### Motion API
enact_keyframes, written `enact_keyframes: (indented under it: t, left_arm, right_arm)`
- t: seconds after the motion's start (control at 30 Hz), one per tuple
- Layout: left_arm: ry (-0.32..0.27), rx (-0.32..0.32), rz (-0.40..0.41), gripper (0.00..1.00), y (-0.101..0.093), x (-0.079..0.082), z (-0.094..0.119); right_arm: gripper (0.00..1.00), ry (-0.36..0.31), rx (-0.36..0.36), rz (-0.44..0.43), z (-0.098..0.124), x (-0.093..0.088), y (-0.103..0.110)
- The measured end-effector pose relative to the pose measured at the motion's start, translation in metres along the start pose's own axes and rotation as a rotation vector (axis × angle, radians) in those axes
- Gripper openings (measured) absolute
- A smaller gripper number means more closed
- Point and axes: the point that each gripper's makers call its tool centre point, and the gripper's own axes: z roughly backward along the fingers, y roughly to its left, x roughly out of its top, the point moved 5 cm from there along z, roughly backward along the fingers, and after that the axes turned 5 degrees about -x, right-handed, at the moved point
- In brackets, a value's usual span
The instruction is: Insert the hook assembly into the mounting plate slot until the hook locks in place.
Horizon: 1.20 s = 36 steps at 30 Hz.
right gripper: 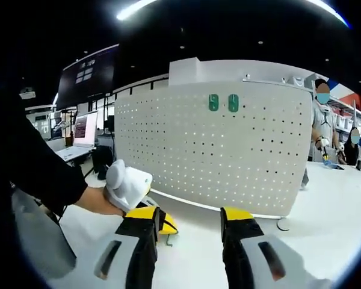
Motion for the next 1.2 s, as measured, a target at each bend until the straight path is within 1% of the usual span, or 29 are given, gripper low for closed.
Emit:
enact_keyframes:
  t: [0.13,0.33,0.5,0.7,0.8,0.93,1.1,1.2]
  left_arm:
    - [0.002,0.003,0.004,0.02,0.001,-0.001,0.002]
    - [-0.016,0.022,0.016,0.02,0.006,0.002,0.012]
    - [-0.017,0.036,0.023,0.02,0.009,0.001,0.018]
    - [-0.044,0.060,0.041,0.02,0.011,0.005,0.030]
    - [-0.068,0.071,0.058,0.02,0.011,0.009,0.038]
    - [-0.138,0.086,0.086,0.01,0.013,0.022,0.054]
    - [-0.189,0.108,0.106,0.01,0.012,0.031,0.071]
    - [-0.227,0.108,0.127,0.01,0.010,0.036,0.083]
  right_arm:
    - [0.38,-0.001,0.001,0.002,0.000,0.000,0.000]
    - [0.38,-0.005,0.006,0.007,0.000,0.001,0.001]
    - [0.38,-0.006,0.013,0.013,-0.001,0.001,0.003]
    - [0.38,-0.009,0.023,0.021,-0.001,0.002,0.005]
    - [0.37,-0.015,0.029,0.029,0.000,0.003,0.008]
    - [0.37,-0.016,0.035,0.038,0.000,0.003,0.009]
    - [0.37,-0.013,0.045,0.057,-0.001,0.003,0.012]
    - [0.37,-0.016,0.051,0.066,0.000,0.005,0.014]
